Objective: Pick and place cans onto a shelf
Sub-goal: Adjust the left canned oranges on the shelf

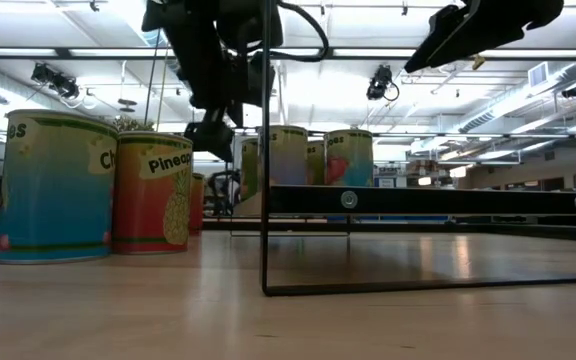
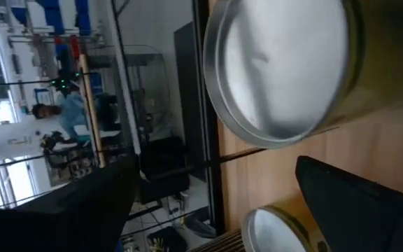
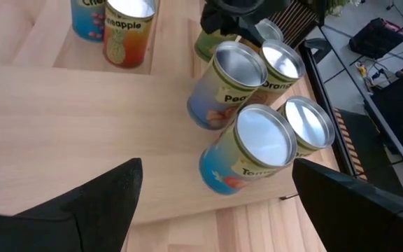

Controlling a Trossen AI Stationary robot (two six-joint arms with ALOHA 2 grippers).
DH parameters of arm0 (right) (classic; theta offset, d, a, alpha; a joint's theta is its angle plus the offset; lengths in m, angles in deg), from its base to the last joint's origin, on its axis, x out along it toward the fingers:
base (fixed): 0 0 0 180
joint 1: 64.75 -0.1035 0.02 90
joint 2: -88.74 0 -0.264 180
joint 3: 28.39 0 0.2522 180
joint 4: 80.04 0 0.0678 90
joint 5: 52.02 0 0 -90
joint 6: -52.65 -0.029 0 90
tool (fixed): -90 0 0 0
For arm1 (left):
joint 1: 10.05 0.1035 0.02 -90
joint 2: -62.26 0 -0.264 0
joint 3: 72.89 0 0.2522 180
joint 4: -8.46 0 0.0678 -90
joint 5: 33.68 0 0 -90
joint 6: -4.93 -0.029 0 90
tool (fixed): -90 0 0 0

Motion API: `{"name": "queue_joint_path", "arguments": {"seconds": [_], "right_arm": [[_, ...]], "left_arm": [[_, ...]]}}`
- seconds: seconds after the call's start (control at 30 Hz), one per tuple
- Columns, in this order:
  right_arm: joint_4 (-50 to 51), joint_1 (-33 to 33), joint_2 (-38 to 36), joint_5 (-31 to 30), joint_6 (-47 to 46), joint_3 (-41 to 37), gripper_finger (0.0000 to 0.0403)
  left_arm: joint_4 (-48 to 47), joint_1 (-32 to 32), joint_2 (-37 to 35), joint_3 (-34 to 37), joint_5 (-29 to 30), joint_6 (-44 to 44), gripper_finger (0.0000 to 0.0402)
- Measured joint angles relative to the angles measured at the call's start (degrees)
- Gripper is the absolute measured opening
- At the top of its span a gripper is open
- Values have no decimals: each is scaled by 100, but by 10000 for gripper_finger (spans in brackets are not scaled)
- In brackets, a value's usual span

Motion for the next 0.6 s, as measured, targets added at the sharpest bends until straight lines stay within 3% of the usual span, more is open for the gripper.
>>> {"name": "queue_joint_path", "arguments": {"seconds": [0.6], "right_arm": [[-78, 0, 0, 0, 46, 0, 377]], "left_arm": [[1364, 111, -14, 57, -110, -392, 389]]}}
